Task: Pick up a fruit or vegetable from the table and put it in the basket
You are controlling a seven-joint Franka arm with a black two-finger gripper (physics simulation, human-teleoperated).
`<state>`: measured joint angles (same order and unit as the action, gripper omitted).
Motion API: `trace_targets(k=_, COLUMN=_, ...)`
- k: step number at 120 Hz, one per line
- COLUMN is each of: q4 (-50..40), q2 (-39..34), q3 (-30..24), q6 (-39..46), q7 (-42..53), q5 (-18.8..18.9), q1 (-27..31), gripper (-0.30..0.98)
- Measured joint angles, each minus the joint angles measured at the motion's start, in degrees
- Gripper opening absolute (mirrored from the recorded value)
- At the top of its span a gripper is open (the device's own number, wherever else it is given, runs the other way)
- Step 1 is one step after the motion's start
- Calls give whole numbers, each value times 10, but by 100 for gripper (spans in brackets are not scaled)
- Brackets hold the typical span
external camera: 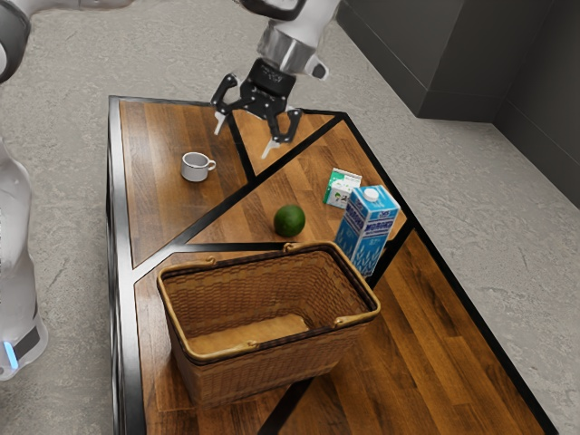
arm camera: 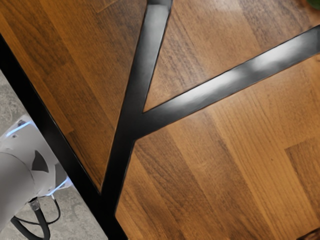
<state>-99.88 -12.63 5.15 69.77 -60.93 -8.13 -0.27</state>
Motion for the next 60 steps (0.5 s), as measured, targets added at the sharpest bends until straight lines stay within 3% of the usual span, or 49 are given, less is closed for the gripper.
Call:
trace_targets(k=14, q4=-48, q2=-27, q3=-6, q6=104, q7=-126, q5=-26, q1=26, gripper=69)
trace_targets(k=31, q4=-72, q2=-51, q3=-15, q6=166, q7=-240, q5=-57, q1=48, gripper=69)
trace_targets(k=48, q4=-98, q2=-21, q3=56, q6=208, q7=-274, q5=-75, q1=21, gripper=69)
trace_targets(k=60, q4=-114, q2=30, q3=76, q6=257, q7=-270, q5=-80, q1=5, gripper=69)
